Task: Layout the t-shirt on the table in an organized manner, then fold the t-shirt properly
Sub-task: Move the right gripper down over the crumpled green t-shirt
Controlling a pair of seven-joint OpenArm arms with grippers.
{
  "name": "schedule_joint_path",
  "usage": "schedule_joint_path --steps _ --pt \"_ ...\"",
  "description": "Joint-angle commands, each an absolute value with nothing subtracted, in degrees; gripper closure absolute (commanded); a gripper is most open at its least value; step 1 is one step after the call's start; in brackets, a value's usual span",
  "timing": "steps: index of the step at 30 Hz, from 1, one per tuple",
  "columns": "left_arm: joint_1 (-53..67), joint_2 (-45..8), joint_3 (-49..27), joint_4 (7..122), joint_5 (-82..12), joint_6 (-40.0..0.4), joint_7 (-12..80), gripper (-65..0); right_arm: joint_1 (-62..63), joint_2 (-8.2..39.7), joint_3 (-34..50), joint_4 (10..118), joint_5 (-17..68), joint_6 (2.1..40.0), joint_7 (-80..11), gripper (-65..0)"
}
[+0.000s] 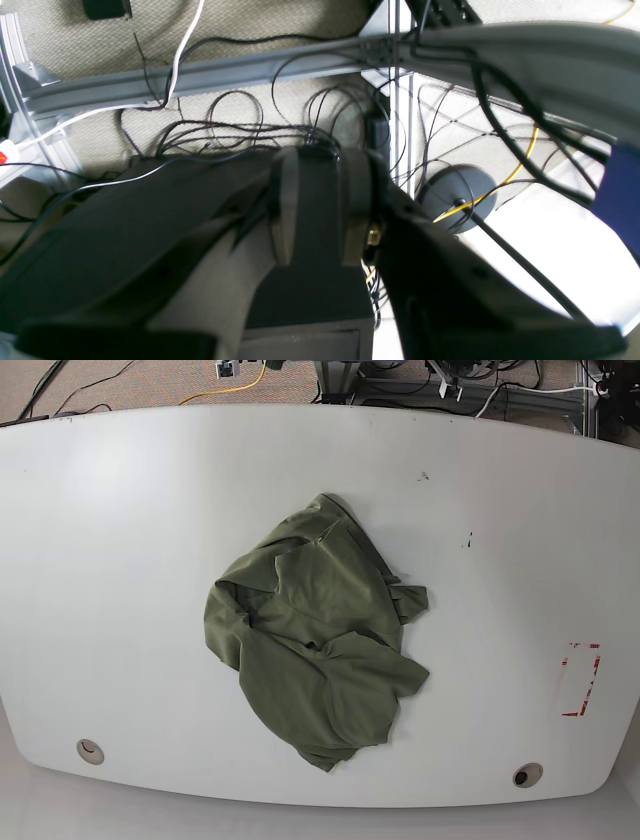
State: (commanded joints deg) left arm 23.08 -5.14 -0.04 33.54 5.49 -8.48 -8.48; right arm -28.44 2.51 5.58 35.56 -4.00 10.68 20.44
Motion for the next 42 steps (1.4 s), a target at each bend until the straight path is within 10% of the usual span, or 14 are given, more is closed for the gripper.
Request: schedule_joint_path --steps 42 --pt "64.1 -6.5 -15.6 95.3 -3.8 -8.7 -8.5 -12.4 -72.0 2.9 5.5 105.9 3.2 10.9 20.4 -15.4"
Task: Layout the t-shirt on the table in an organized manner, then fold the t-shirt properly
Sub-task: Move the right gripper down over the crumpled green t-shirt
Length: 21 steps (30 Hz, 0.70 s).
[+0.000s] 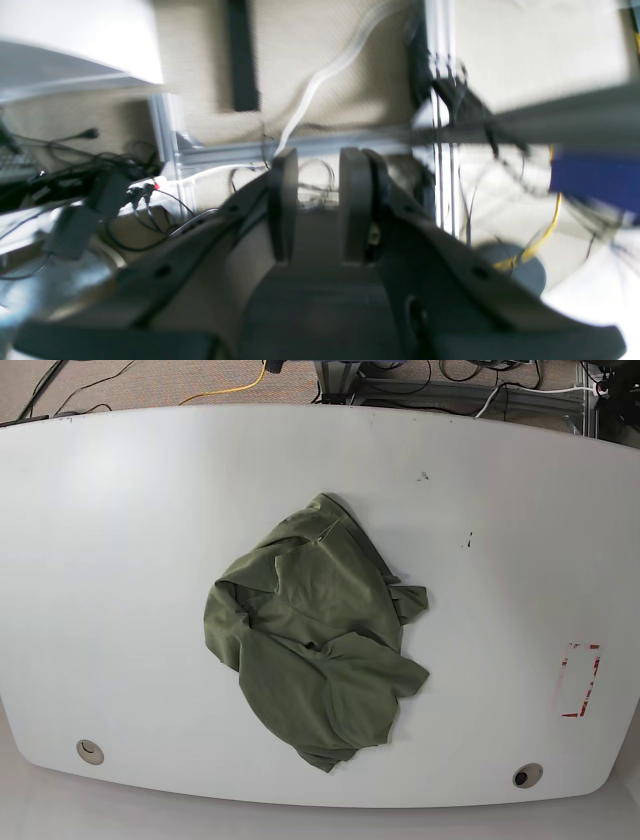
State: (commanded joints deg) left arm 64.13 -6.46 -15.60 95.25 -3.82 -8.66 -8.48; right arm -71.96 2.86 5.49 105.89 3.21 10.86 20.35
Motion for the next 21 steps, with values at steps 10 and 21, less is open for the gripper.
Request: schedule_joint_path --steps 10,21 --pt "66.9 -6.4 -20.8 107.6 -7.4 -8.7 -8.4 -12.4 -72.3 2.6 5.4 114.1 2.8 10.8 20.4 -15.9" --pt "63.2 -6.1 -23.0 113.0 -7.5 -8.7 -8.4 -12.5 -63.0 2.6 4.2 115.2 2.8 11.1 20.4 -16.0"
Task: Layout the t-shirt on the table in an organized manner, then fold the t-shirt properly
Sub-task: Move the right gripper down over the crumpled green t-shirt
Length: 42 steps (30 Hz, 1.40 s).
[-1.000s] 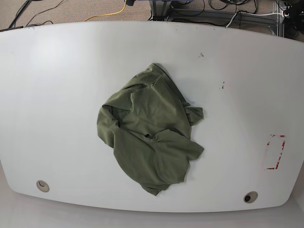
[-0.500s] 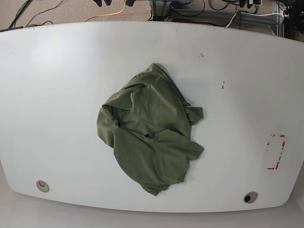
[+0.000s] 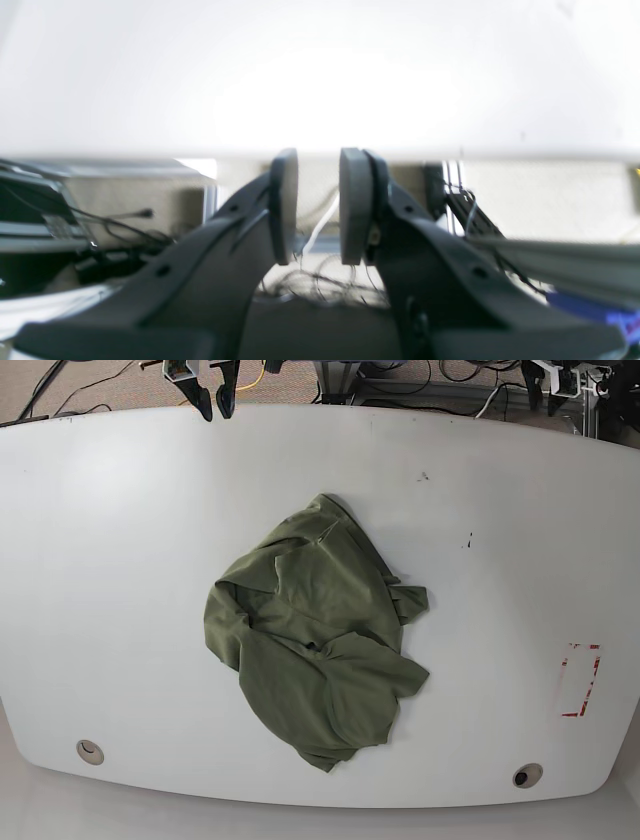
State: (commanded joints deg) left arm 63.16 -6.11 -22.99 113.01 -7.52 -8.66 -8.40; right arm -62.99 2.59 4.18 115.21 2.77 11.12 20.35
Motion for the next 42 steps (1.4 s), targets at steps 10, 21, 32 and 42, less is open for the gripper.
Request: schedule_joint_path --steps 10,21,32,42 --pt "56.0 -6.2 -20.5 113.1 -7.1 -8.7 -8.2 -12.8 -53.4 4.4 -3.1 115.2 2.7 11.1 14.0 -17.6" --pt "52.3 -6.2 -18.7 113.4 -7.3 -12.3 -8.2 -28.3 -42.6 7.4 -13.8 115.2 2.7 10.8 3.5 -45.7" --pt "50.6 -6.2 -18.9 113.4 -7.3 -15.5 -8.2 -39.2 -27.4 7.3 -17.8 114.8 2.8 10.7 -12.0 -46.0" --pt "49.5 -6.3 -19.0 113.4 -7.2 -15.5 -8.2 -39.2 -16.4 7.8 -23.9 113.0 2.7 10.7 -23.8 -46.0"
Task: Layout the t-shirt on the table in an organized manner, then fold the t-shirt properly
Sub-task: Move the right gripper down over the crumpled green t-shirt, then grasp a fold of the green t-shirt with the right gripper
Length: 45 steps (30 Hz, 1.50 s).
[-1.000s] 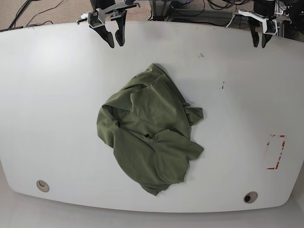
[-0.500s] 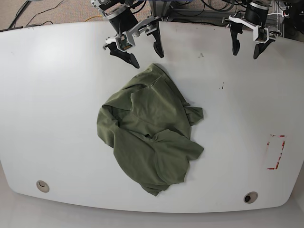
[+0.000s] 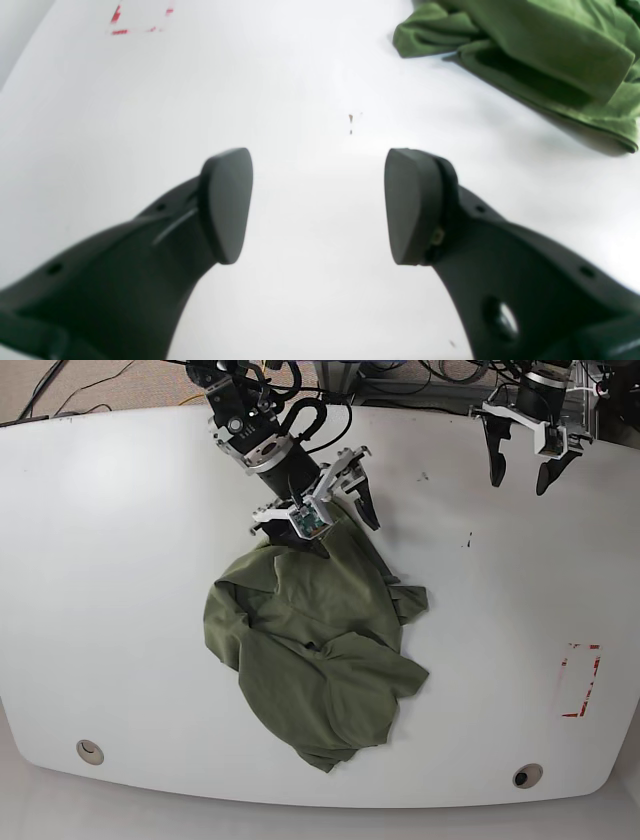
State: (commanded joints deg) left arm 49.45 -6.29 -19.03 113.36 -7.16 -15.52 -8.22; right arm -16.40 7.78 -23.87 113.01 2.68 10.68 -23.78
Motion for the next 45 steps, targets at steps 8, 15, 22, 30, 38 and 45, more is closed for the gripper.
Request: schedule_joint_path --steps 8,15,22,30,38,45 --pt "49.4 -6.4 -19.0 113.3 -7.1 -15.5 -8.2 -39.2 -9.9 7.3 -24.1 105.4 2.7 10.7 -24.3 -46.0" --pt "49.4 -6.5 -19.0 113.3 -7.1 -15.5 -8.2 -39.2 -3.9 7.3 -26.8 99.9 2.7 10.7 -24.3 -46.0" --pt "49.4 -6.5 -19.0 113.2 -7.1 -15.5 -8.2 -39.2 0.3 7.3 -30.1 94.2 2.7 10.7 -24.2 -46.0" --pt "48.3 -6.5 -19.2 113.1 -7.1 -15.5 -8.2 -39.2 3.1 5.8 -31.0 87.4 2.7 10.7 -21.6 -45.8" --pt "48.0 -6.5 -19.8 113.0 -7.0 -15.5 -8.2 -39.2 3.8 5.6 -30.5 82.5 2.7 10.6 -18.2 -33.9" --pt "46.2 -6.5 -20.0 112.9 -6.9 -15.5 -8.2 -39.2 3.7 5.4 -30.1 84.0 2.7 10.6 -17.5 0.0"
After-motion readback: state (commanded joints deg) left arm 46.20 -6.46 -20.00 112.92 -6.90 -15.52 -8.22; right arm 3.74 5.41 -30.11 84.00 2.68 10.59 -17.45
